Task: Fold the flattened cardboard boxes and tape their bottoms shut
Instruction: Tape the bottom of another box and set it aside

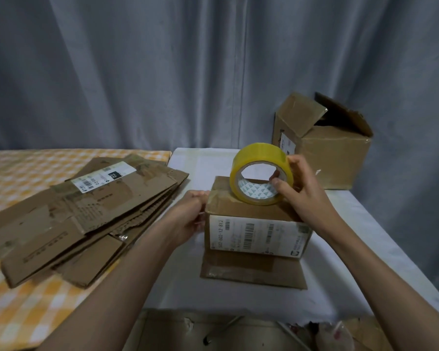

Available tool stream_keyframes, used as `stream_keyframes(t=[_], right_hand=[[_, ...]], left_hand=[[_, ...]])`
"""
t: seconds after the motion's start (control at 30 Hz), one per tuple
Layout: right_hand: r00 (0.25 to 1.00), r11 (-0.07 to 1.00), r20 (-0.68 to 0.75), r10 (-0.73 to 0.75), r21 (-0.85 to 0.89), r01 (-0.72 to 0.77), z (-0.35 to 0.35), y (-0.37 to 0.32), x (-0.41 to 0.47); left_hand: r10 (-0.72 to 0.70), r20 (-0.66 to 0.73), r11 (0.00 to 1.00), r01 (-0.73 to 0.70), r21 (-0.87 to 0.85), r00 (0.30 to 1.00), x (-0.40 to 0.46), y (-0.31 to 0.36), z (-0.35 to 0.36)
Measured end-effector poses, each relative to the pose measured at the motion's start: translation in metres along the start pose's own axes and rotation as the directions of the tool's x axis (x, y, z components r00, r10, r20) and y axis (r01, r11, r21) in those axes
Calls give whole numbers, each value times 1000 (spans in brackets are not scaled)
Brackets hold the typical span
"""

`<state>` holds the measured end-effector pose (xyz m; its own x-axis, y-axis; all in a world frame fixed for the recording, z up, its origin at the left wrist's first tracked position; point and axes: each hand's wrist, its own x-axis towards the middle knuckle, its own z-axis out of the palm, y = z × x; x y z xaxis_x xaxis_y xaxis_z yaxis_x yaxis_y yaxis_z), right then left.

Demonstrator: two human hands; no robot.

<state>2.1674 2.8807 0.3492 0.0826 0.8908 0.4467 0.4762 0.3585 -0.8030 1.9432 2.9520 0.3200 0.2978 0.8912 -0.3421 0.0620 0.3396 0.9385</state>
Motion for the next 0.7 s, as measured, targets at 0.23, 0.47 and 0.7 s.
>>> stream_keyframes(t=[0.23, 0.47, 0.7], right_hand=[[1000, 999, 7, 9, 34, -9, 0, -2, -2], [997, 998, 48, 52, 28, -54, 0, -3, -3], [988, 1000, -153, -13, 0, 13, -5, -3, -4]], left_hand=[[473, -264, 880, -435, 191, 841, -6, -9, 2], [653, 325, 284, -619, 732, 685, -10, -17, 16], [616, 327, 91, -477, 874, 717, -15, -16, 14]])
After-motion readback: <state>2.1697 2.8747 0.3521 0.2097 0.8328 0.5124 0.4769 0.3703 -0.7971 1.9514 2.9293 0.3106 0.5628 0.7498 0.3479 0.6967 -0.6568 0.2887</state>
